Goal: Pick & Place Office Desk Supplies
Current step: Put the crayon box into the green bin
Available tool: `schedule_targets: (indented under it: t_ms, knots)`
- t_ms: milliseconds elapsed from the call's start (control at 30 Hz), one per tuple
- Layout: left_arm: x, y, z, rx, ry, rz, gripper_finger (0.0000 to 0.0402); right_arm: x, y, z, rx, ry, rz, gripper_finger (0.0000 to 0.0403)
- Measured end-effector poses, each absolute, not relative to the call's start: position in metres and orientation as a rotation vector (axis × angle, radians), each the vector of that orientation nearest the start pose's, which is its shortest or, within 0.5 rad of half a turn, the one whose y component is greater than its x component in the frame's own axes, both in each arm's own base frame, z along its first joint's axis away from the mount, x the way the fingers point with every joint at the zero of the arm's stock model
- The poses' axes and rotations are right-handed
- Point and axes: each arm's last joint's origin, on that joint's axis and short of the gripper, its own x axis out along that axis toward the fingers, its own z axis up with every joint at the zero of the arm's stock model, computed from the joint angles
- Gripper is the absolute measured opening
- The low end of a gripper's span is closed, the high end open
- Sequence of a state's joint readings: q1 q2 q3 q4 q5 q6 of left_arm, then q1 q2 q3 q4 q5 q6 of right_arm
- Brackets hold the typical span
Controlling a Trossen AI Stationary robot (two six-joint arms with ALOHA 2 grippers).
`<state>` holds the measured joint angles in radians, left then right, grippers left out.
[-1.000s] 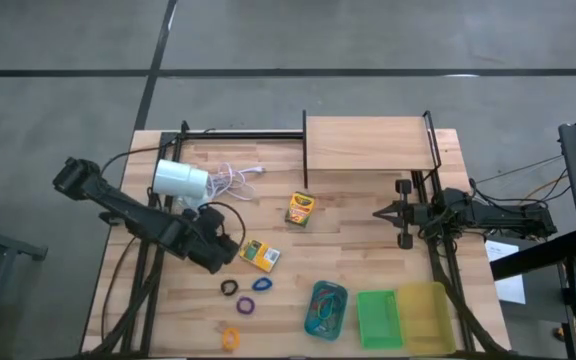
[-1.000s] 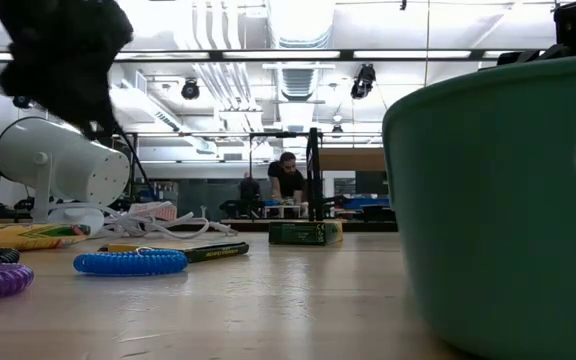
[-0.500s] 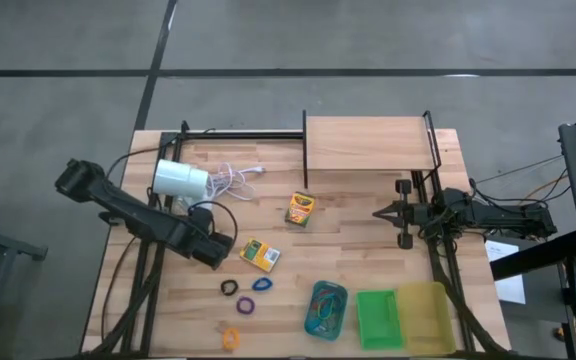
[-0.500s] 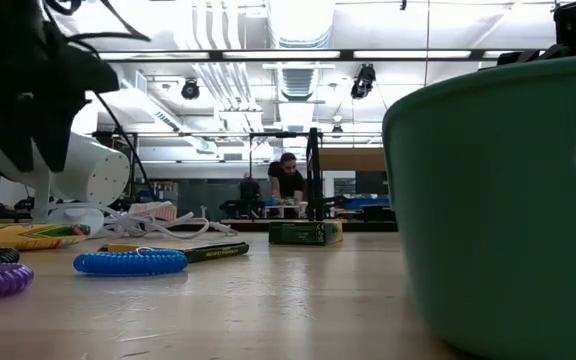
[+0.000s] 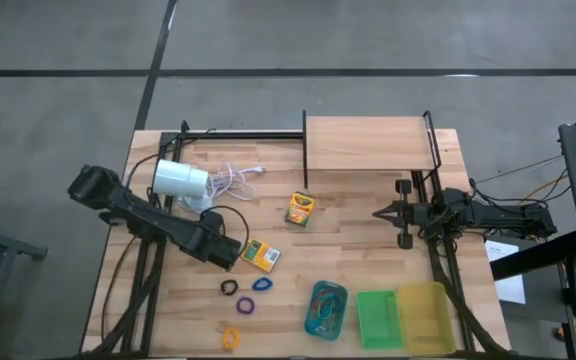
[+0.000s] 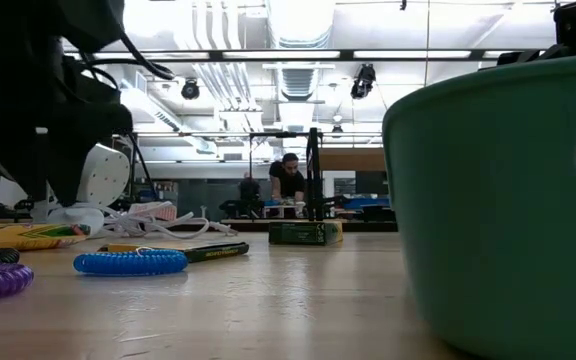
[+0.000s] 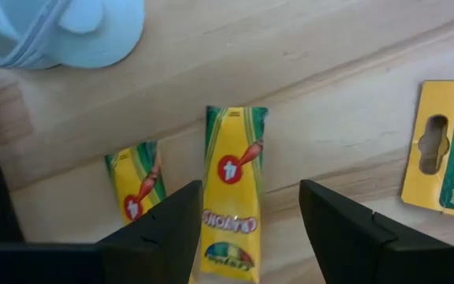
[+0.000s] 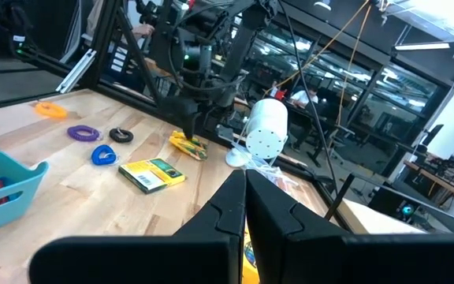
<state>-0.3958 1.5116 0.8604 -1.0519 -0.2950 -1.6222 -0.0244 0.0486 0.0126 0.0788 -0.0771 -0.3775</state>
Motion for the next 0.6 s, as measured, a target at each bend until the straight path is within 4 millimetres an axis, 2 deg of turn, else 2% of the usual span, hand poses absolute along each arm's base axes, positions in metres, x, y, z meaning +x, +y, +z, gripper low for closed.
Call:
schedule_targets:
  t_ms: [233, 600]
  knots:
    - [0.203, -0.075, 0.154, -0.7, 1.167, 1.153, 0.0216, 0.1, 0.0, 0.172, -0.379, -0.052, 0.044, 0.0008]
    - [0.195, -0.072, 0.131, -0.749, 1.189, 1.089, 0.0216, 0.1, 0.0, 0.172, -0.379, -0.052, 0.044, 0.0008]
